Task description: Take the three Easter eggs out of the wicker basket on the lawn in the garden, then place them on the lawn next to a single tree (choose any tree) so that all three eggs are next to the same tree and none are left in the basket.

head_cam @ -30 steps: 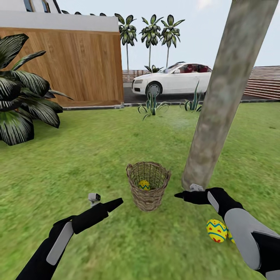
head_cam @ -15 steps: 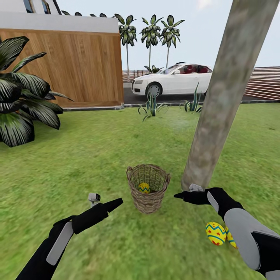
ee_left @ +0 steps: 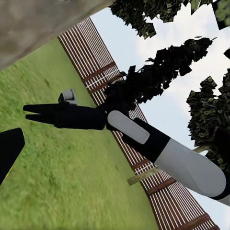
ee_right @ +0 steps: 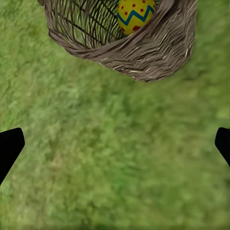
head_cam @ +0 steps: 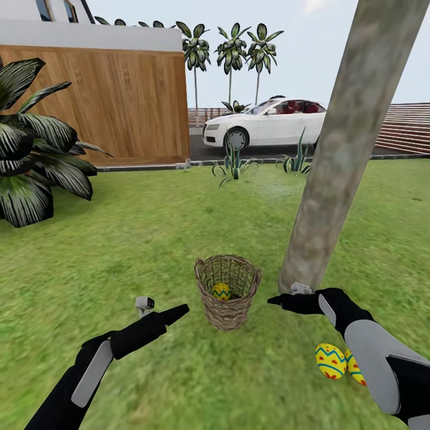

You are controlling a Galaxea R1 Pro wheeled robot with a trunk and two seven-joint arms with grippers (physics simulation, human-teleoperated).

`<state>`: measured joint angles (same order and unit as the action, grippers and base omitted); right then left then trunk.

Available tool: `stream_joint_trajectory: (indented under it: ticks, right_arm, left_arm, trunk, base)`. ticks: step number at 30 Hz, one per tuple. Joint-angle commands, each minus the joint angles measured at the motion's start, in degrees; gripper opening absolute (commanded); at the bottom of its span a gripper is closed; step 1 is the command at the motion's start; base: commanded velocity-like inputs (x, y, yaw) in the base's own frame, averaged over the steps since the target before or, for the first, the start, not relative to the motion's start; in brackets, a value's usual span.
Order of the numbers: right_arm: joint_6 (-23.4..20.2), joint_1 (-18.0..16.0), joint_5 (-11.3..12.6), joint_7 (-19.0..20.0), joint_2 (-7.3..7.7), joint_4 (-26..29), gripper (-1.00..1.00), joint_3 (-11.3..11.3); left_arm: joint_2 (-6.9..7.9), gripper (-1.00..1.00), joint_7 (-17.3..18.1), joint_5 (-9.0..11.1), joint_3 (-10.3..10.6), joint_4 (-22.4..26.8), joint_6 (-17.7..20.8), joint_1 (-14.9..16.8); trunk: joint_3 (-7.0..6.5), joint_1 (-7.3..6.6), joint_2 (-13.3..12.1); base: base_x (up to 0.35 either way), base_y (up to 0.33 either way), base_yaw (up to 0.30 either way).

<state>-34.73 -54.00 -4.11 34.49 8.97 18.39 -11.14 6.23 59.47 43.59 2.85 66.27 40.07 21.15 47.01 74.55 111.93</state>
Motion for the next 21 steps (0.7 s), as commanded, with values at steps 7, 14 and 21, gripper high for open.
stream_joint_trajectory:
  ticks: [7,14,21]
  right_arm:
    - [-0.3,0.0,-0.5,0.3,-0.03,0.1,1.00,-0.5]
    - [-0.3,0.0,-0.4,0.3,-0.01,0.1,1.00,-0.5]
    - [-0.3,0.0,-0.4,0.3,0.06,0.1,1.00,-0.5]
  left_arm:
    - [0.01,1.00,0.0,0.5,0.1,0.0,0.1,0.0]
    - [0.01,1.00,0.0,0.5,0.1,0.0,0.1,0.0]
    - [0.01,1.00,0.0,0.5,0.1,0.0,0.1,0.0]
  trunk:
    - [0.05,-0.01,0.0]
    - [0.05,-0.01,0.0]
    - [-0.20,-0.01,0.0]
  base:
    - [0.062,0.079,0.000]
    - [0.161,0.252,-0.001]
    - [0.191,0.262,-0.118]
